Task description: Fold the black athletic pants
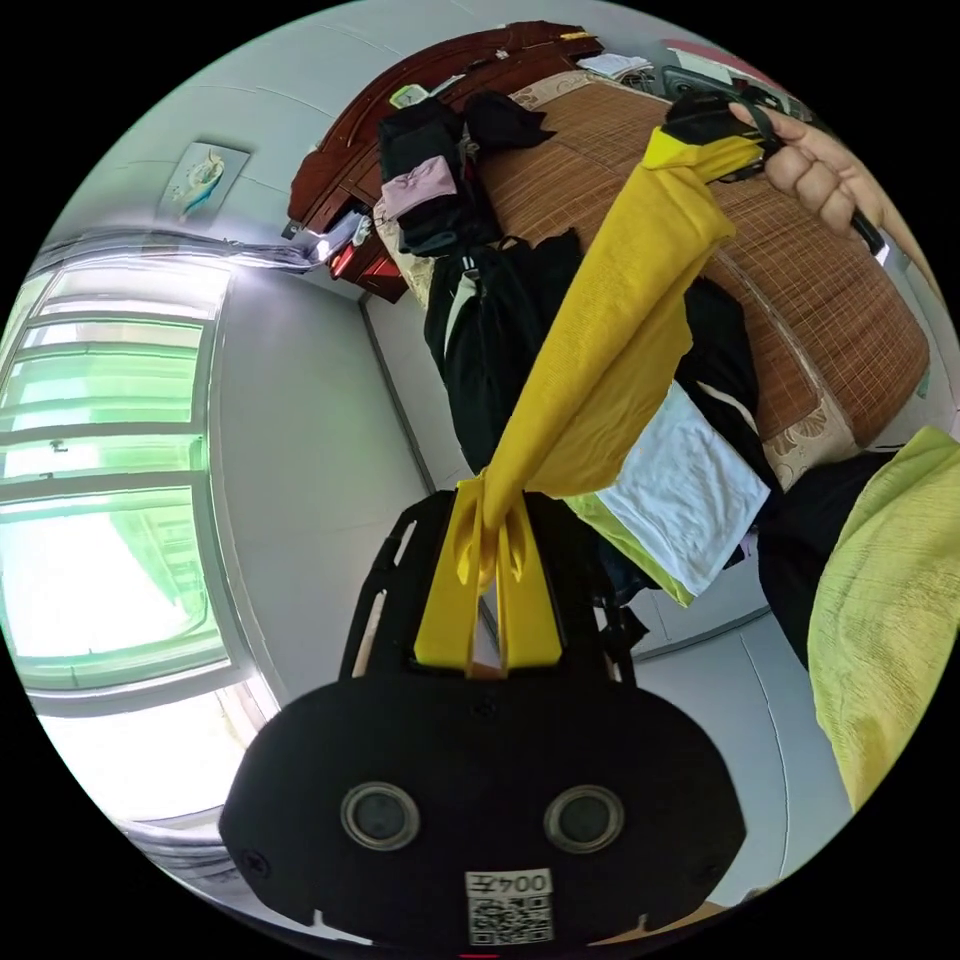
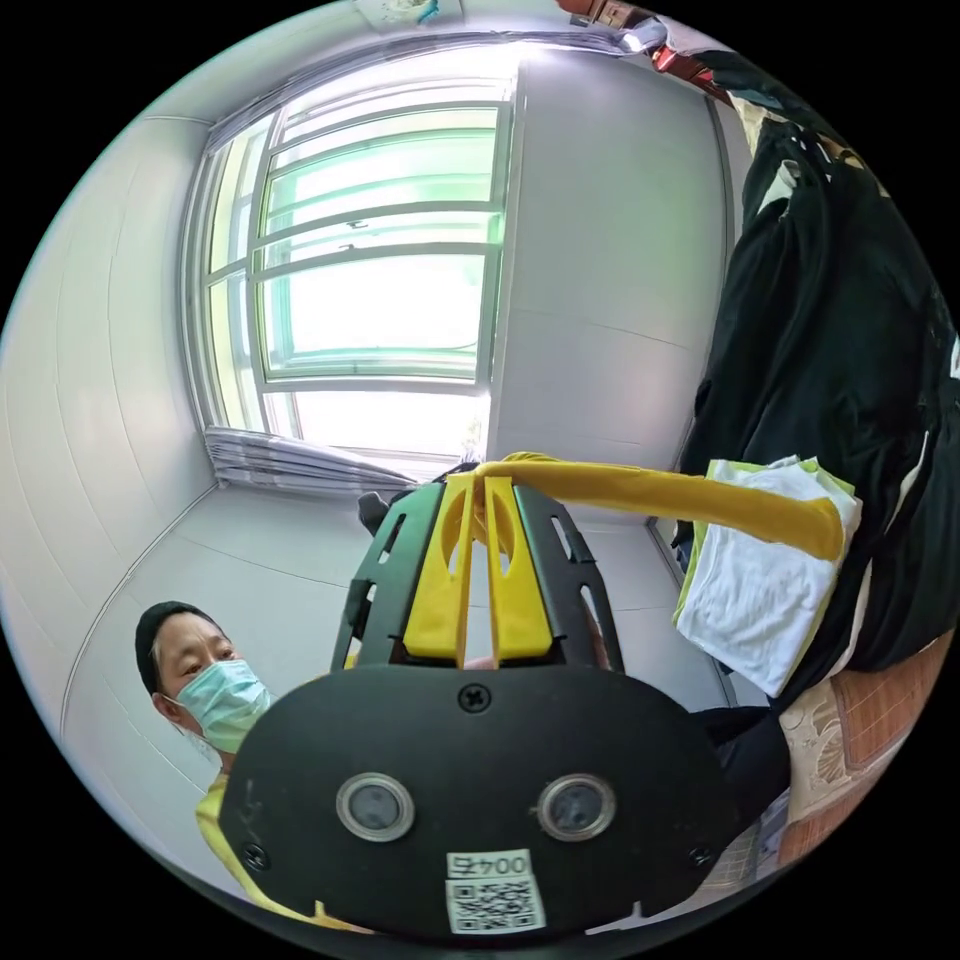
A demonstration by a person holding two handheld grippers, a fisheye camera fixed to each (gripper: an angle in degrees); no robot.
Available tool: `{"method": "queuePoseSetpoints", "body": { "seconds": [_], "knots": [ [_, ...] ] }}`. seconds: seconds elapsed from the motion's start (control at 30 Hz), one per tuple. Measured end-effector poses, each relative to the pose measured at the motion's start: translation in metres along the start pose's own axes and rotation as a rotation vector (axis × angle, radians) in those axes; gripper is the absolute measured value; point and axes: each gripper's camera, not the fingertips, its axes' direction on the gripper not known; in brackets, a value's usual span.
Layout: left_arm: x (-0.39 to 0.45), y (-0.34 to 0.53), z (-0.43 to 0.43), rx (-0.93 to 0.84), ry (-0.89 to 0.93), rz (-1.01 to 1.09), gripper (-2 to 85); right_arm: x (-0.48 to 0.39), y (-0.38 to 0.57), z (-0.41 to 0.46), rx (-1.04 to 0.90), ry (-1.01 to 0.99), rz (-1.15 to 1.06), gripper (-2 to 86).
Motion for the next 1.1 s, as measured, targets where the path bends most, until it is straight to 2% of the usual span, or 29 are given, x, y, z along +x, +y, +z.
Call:
{"method": "queuePoseSetpoints", "body": {
  "seconds": [0.2, 0.37, 0.5, 0.57, 0.63, 0.7, 0.83, 1.1],
  "knots": [
    [0.032, 0.008, 0.002, -0.005, -0.207, -0.012, 0.6, 0.004, -0.012, 0.029, -0.034, 0.03, -0.027, 1.2],
    [0.149, 0.038, 0.044, -0.043, -0.37, 0.08, 1.6, 0.044, 0.029, 0.052, -0.062, 0.114, 0.0, 1.5],
    [0.242, 0.059, 0.105, -0.09, -0.361, 0.184, 2.6, 0.121, 0.085, 0.074, -0.057, 0.218, 0.114, 1.7],
    [0.287, 0.071, 0.149, -0.116, -0.296, 0.243, 2.9, 0.158, 0.107, 0.086, -0.05, 0.273, 0.163, 1.8],
    [0.306, 0.076, 0.175, -0.129, -0.296, 0.276, 2.9, 0.195, 0.126, 0.097, -0.031, 0.283, 0.218, 1.8],
    [0.308, 0.079, 0.189, -0.128, -0.295, 0.277, 2.9, 0.232, 0.144, 0.11, 0.013, 0.26, 0.27, 1.8],
    [0.27, 0.069, 0.194, -0.094, -0.29, 0.241, 3.2, 0.236, 0.135, 0.12, 0.068, 0.264, 0.247, 1.9],
    [0.163, 0.048, 0.164, -0.047, -0.456, 0.201, 3.4, 0.111, 0.026, 0.144, 0.01, 0.416, -0.015, 1.9]
  ]
}}
